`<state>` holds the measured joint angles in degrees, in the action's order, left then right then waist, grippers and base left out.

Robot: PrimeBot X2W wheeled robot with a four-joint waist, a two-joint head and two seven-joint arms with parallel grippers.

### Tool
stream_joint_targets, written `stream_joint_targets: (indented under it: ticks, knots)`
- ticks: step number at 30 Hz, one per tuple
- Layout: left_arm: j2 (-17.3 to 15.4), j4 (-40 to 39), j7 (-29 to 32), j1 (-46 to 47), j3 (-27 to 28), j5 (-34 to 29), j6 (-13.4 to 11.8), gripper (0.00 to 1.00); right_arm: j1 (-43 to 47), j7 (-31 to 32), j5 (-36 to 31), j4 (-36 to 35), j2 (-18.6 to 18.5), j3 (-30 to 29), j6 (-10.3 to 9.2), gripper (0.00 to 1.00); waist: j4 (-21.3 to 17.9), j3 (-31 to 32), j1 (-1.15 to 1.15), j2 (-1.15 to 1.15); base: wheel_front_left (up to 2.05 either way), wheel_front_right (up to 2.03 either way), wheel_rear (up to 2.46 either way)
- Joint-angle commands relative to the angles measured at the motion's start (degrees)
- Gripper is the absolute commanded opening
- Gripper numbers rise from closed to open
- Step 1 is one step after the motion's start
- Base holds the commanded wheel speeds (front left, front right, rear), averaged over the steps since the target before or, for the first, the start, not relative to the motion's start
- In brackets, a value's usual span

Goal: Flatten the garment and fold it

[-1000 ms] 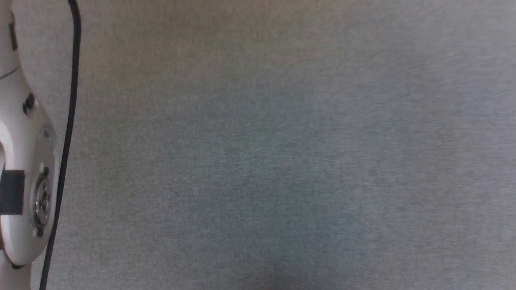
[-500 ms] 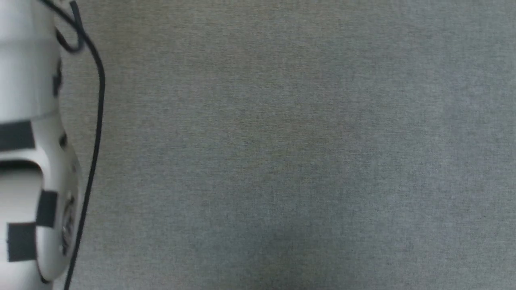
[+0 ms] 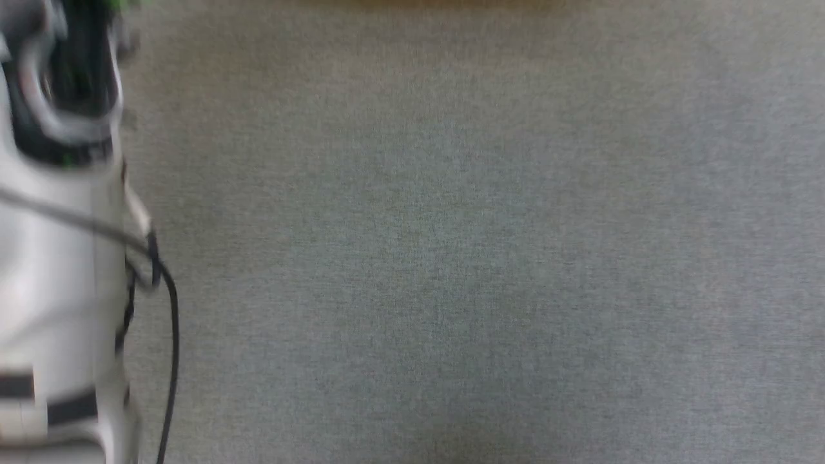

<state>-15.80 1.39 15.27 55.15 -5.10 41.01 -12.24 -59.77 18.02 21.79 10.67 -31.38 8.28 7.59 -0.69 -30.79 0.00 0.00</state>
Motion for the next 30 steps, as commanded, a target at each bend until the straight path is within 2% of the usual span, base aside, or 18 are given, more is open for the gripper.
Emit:
stream_joint_targets:
  ticks: [1,5,10,13,15,17,24,30]
  knots:
    - [-1.3,-2.7,0.4,-4.5,0.2,0.1,0.0,0.00,4.5,0.8,0.4,-2.9,0.2,-1.6,-0.10,0.00,0.0,4.3,0.00,0.00,0.00,0.00,0.00]
    - [-2.9,-10.0,1.2,-16.6,-0.4,-0.2,0.1,0.00,16.0,3.5,0.7,-10.5,2.1,-6.2,-0.10,0.00,-0.1,8.4,0.00,0.00,0.00,0.00,0.00]
    - [-3.9,-16.9,2.3,-31.8,-0.8,-0.1,-1.4,0.00,29.4,6.7,0.2,-18.3,5.8,-11.6,-0.10,0.00,-0.6,13.0,0.00,0.00,0.00,0.00,0.00]
    - [-4.3,-20.3,3.3,-40.6,-0.8,0.7,-2.3,0.00,37.2,8.2,-0.1,-22.4,9.1,-15.2,-0.10,0.00,-1.2,15.5,0.00,0.00,0.00,0.00,0.00]
    - [-5.6,-22.1,4.1,-46.5,-1.5,0.4,-2.1,0.00,42.8,9.2,-0.2,-25.0,11.9,-18.3,-0.10,0.00,-1.3,17.0,0.00,0.00,0.00,0.00,0.00]
    - [-5.5,-23.2,4.1,-51.2,-1.8,0.8,-2.2,0.00,47.6,10.2,-0.3,-27.1,14.4,-21.0,-0.10,0.00,-1.4,18.2,0.00,0.00,0.00,0.00,0.00]
    - [-6.3,-24.3,5.1,-65.3,-4.8,0.6,-2.3,0.00,62.1,13.3,-0.4,-31.2,23.0,-28.1,-0.10,0.00,-1.9,21.4,0.00,0.00,0.00,0.00,0.00]
    - [-10.8,-25.2,10.8,-75.0,-7.6,1.6,-1.0,0.00,72.5,16.9,0.7,-31.7,26.7,-30.7,-0.10,0.00,-2.1,23.1,0.00,0.00,0.00,0.00,0.00]
